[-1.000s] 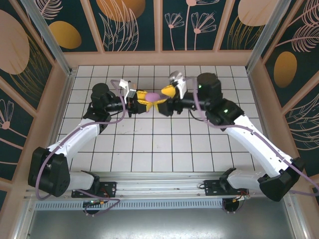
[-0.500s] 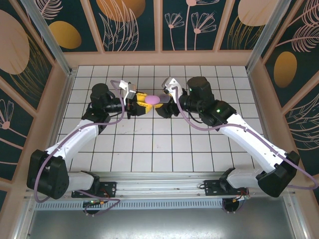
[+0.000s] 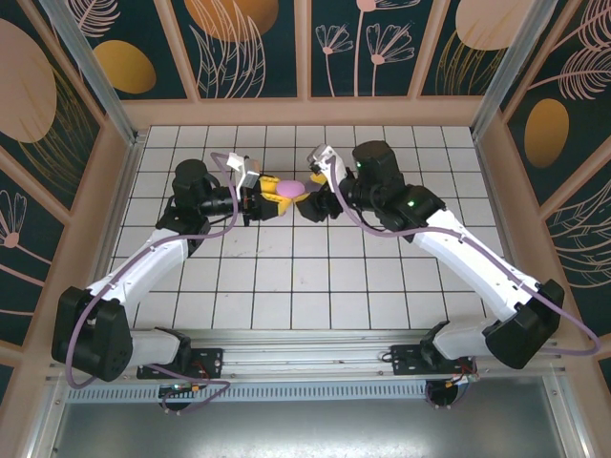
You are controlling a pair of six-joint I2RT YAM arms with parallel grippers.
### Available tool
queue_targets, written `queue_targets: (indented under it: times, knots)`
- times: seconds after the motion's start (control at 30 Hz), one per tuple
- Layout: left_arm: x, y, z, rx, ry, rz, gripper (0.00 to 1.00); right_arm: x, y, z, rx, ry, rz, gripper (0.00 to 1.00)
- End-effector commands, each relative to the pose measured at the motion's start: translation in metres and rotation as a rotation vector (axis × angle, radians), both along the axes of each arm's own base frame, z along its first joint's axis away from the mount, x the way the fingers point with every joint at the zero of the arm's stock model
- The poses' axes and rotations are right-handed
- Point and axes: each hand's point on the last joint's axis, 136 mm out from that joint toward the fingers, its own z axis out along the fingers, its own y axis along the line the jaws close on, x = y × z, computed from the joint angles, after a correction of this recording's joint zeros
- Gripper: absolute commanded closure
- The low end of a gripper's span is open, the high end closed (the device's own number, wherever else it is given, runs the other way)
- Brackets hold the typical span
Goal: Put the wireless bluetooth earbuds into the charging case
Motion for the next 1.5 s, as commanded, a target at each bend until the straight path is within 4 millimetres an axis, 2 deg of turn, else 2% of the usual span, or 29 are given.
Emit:
queue_targets:
  times: [0.0, 0.13, 0.27, 0.43, 0.63, 0.7, 1.1, 1.37, 1.47]
  knots:
    - [-0.028, -0.003, 0.014, -0.021, -0.061, -0.125, 0.85, 0.034, -0.021, 0.028, 0.107, 0.009, -0.134, 0.3]
    - [-0.029, -0.003, 0.015, -0.023, -0.058, -0.128, 0.85, 0.04, -0.028, 0.022, 0.134, 0.063, -0.145, 0.31]
    - [-0.03, -0.003, 0.014, -0.027, -0.053, -0.129, 0.85, 0.035, -0.023, 0.021, 0.15, 0.086, -0.105, 0.31]
    - [-0.029, -0.003, 0.014, -0.03, -0.042, -0.128, 0.87, 0.005, -0.008, 0.022, 0.17, 0.072, 0.091, 0.3]
    - [-0.029, -0.004, 0.015, -0.026, -0.03, -0.145, 0.88, -0.035, -0.008, 0.031, 0.24, -0.012, 0.279, 0.26]
    - [-0.03, -0.005, 0.015, -0.024, -0.021, -0.157, 0.88, -0.042, -0.008, 0.031, 0.239, -0.047, 0.309, 0.24]
    - [-0.033, -0.005, 0.015, -0.01, 0.005, -0.18, 0.89, -0.058, 0.014, 0.02, 0.141, -0.078, 0.408, 0.22]
    - [-0.029, -0.006, 0.007, 0.009, 0.001, -0.164, 0.89, -0.067, 0.012, 0.029, 0.181, -0.075, 0.434, 0.22]
    - [-0.027, -0.006, 0.006, 0.01, 0.002, -0.162, 0.89, -0.07, 0.014, 0.025, 0.187, -0.038, 0.445, 0.22]
